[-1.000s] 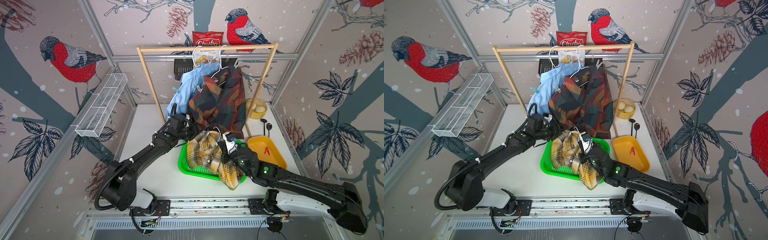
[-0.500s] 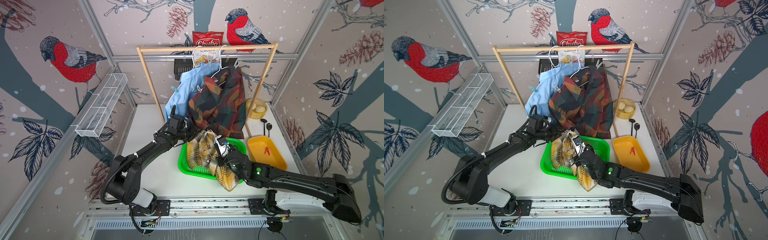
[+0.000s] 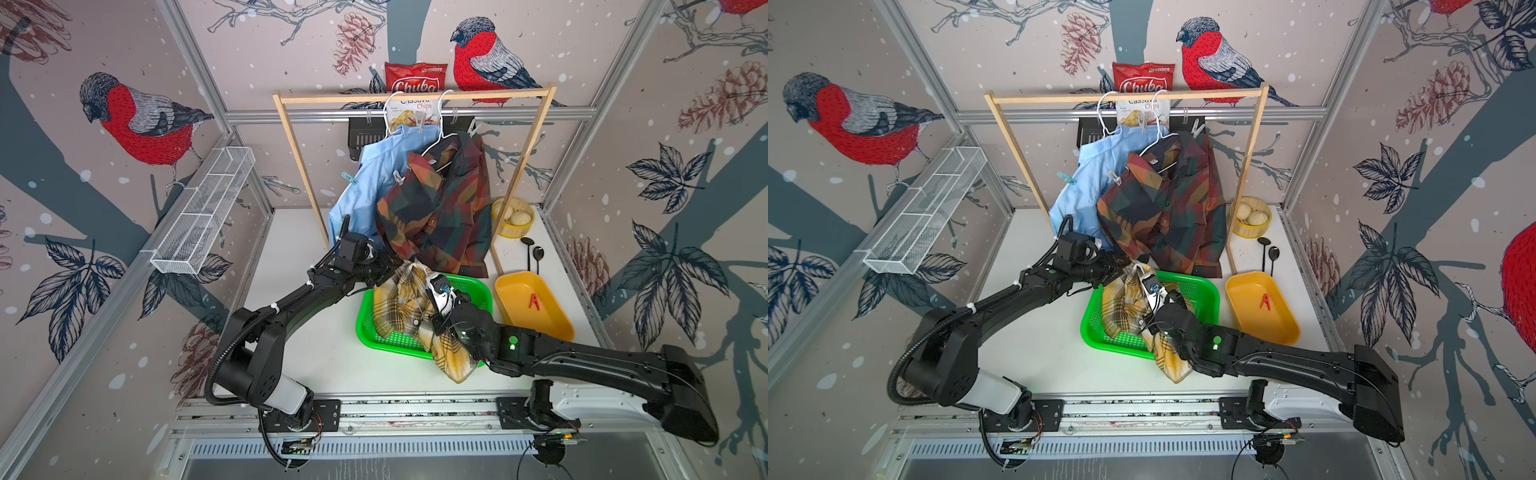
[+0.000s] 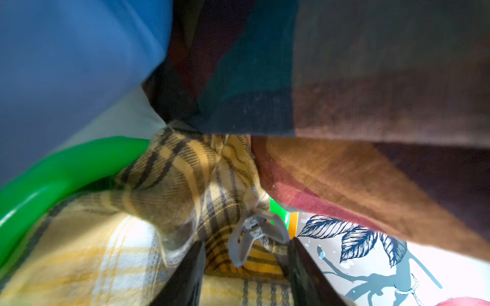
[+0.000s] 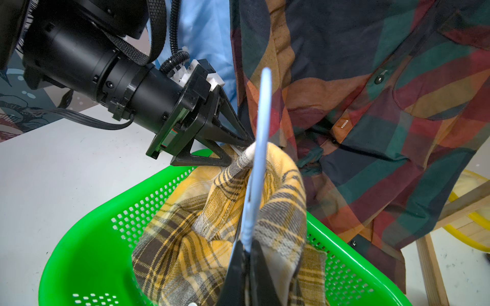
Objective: Remove the clothespins securing long-sleeve shirts to the hanger
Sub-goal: Remove the clamp from the hanger.
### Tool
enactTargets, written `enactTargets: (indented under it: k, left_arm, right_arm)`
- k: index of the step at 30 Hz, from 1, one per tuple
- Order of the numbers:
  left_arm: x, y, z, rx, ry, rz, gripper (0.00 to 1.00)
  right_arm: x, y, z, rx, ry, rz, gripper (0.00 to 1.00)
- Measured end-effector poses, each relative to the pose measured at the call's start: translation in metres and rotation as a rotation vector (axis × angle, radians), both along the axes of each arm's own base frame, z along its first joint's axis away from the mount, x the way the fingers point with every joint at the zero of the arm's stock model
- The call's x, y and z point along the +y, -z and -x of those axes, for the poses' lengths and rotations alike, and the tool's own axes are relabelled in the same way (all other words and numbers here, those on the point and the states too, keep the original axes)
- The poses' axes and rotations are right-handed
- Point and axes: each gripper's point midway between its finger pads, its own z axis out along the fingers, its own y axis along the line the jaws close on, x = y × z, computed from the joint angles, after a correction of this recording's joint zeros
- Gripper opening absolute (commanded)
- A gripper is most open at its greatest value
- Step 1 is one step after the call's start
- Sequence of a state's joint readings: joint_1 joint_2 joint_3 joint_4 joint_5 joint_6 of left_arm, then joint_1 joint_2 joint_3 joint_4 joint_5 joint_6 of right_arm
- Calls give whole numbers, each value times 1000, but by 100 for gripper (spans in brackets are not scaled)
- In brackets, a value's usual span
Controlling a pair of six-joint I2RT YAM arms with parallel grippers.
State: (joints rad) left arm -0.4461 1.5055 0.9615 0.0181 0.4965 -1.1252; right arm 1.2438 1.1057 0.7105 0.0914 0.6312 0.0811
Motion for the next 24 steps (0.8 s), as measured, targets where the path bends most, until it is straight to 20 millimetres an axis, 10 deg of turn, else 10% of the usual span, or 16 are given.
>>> enactTargets:
  k: [24]
  left_arm:
    - [7, 5, -7, 42, -44, 57, 18]
  right_arm:
    - [8, 3, 3, -26, 24, 18, 3]
